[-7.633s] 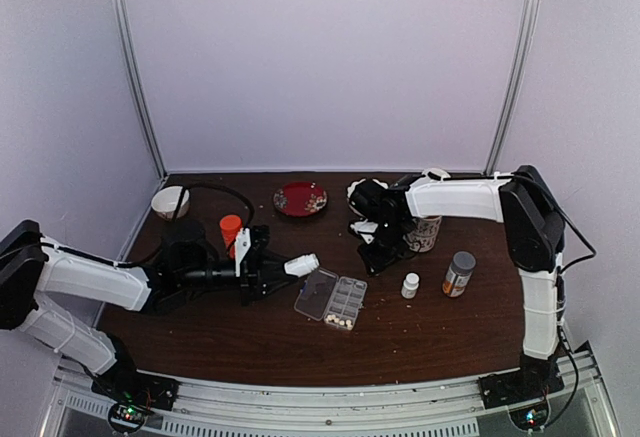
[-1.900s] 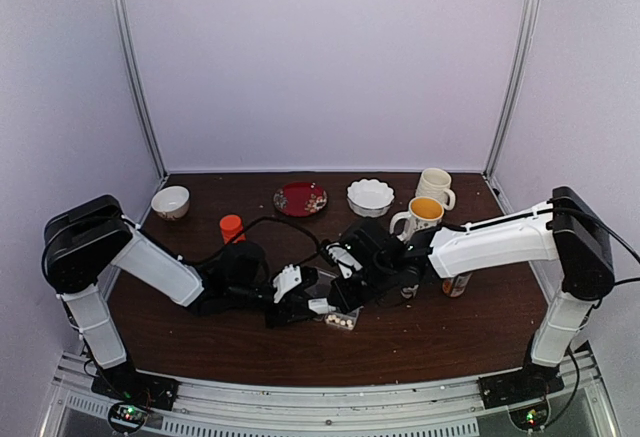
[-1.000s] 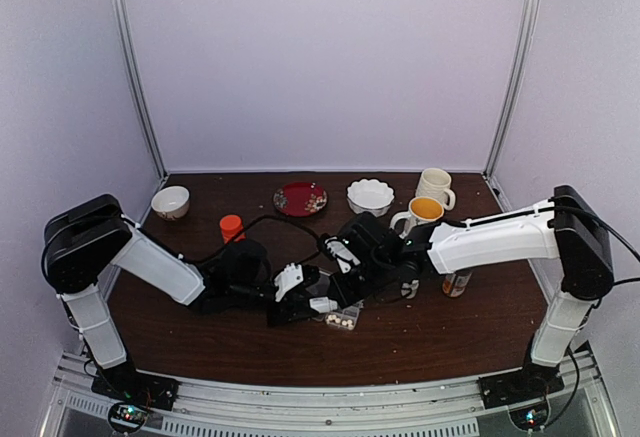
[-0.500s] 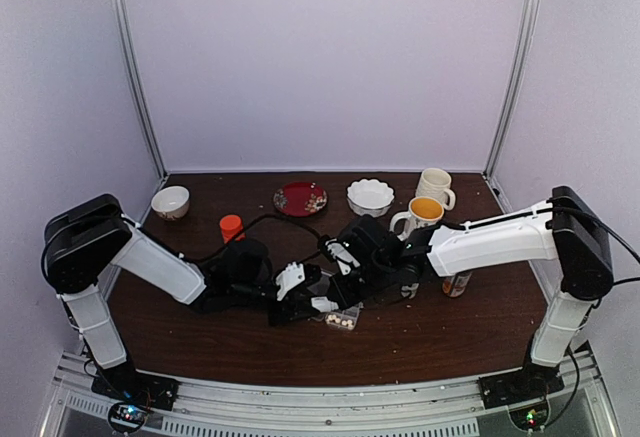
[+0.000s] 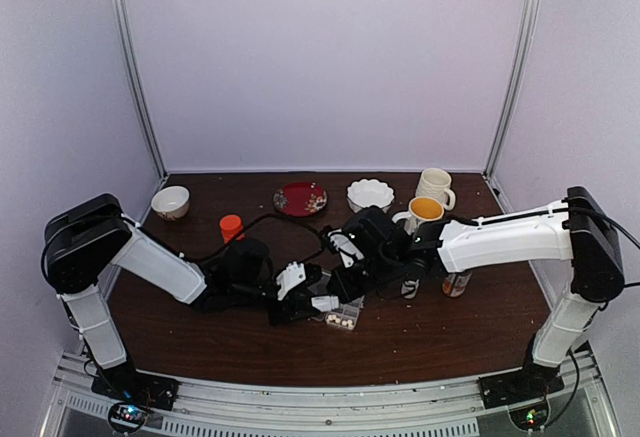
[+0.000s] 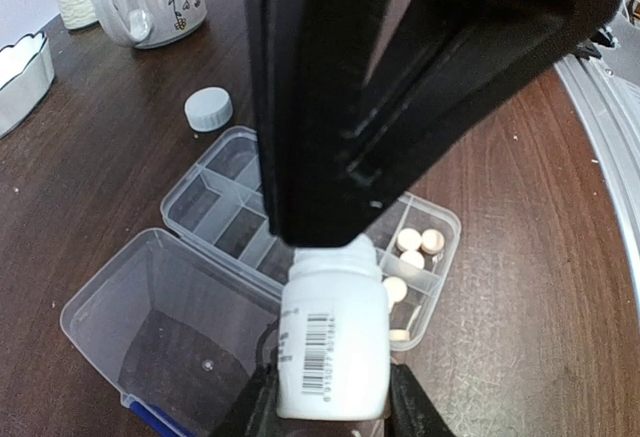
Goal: Sort the pills into containers
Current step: Pour the pill into the compartment of the pill container.
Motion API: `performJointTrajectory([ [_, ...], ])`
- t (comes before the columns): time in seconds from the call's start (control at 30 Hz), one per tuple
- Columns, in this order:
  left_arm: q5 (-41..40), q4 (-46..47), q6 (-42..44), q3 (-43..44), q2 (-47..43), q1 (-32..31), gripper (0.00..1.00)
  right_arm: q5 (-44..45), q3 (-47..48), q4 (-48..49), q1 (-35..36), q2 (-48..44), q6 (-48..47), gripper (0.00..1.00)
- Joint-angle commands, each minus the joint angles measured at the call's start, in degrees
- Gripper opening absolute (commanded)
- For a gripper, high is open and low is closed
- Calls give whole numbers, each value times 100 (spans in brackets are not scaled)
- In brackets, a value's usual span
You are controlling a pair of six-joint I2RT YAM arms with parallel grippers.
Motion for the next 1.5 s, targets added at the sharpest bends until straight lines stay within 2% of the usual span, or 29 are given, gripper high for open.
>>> performJointTrajectory([
  [0.0,17,235,-30,141,11,-38,0,-57,-20,82,39,42,-33,0],
  [0.23,22,213,-34,147,16,-43,0,55,105,-217,36,580,-4,0],
  [0.67,53,221,-24,142,4,-41,0,82,50,-31,37,-137,-29,0],
  [1.03,8,196,-56,116,-49,-44,0,74,0,-112,34,465,61,0],
  [1.47,-9,116,-89,108,-128,-46,0,53,-129,129,46,-148,9,0],
])
